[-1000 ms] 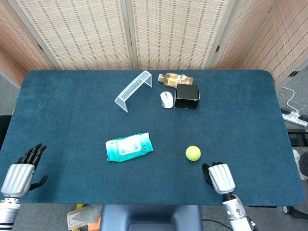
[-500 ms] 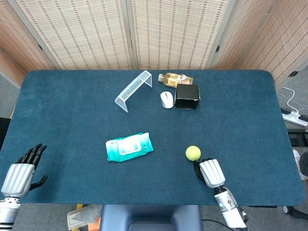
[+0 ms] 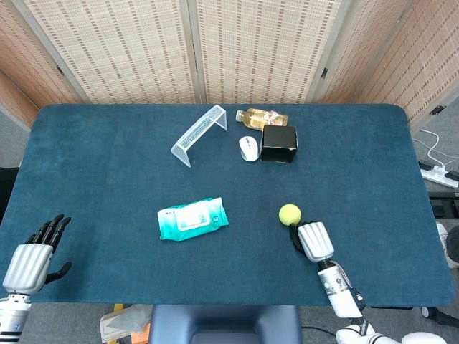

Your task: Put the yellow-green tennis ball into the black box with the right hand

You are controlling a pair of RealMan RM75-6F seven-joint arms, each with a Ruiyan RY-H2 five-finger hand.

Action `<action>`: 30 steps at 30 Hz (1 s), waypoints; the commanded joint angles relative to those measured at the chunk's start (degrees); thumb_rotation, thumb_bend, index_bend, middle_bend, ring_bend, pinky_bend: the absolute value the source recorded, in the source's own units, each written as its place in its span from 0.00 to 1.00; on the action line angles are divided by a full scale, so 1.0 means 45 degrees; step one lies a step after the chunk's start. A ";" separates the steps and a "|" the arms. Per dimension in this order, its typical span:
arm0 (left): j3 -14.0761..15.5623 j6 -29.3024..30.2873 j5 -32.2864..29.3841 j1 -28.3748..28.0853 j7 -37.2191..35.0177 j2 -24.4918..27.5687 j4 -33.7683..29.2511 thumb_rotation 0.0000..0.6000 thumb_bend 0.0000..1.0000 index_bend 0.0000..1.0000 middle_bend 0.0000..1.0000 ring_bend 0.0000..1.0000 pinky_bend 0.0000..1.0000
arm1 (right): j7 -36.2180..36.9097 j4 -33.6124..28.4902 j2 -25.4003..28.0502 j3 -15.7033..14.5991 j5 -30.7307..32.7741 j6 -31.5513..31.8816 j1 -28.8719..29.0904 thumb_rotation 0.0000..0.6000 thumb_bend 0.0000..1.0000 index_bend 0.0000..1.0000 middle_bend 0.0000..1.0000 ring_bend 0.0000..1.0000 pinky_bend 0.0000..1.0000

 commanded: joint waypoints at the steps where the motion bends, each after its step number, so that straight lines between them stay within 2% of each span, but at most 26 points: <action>1: 0.0001 -0.0019 -0.0010 -0.0006 0.0012 0.0003 -0.0006 1.00 0.27 0.08 0.17 0.15 0.36 | 0.0472 0.0761 -0.0312 0.0203 0.0205 -0.0323 0.0407 1.00 0.70 0.83 0.90 0.69 0.70; 9: -0.0011 -0.0077 -0.0059 -0.0027 0.0019 -0.0005 0.0021 1.00 0.27 0.08 0.17 0.15 0.36 | 0.1508 0.2138 -0.0681 0.0464 0.0372 -0.0702 0.1229 1.00 0.70 0.83 0.90 0.69 0.70; 17: -0.0036 -0.0156 -0.0149 -0.0054 -0.0032 0.0012 0.0018 1.00 0.27 0.08 0.17 0.15 0.36 | 0.2102 0.2884 -0.0769 0.0598 0.0530 -0.1044 0.1864 1.00 0.70 0.83 0.90 0.69 0.70; 30: -0.0125 -0.0116 -0.0287 -0.0069 0.0224 -0.0137 0.0102 1.00 0.27 0.08 0.17 0.15 0.36 | 0.2721 0.4489 -0.0893 0.0709 0.0851 -0.2439 0.3105 1.00 0.69 0.83 0.90 0.69 0.70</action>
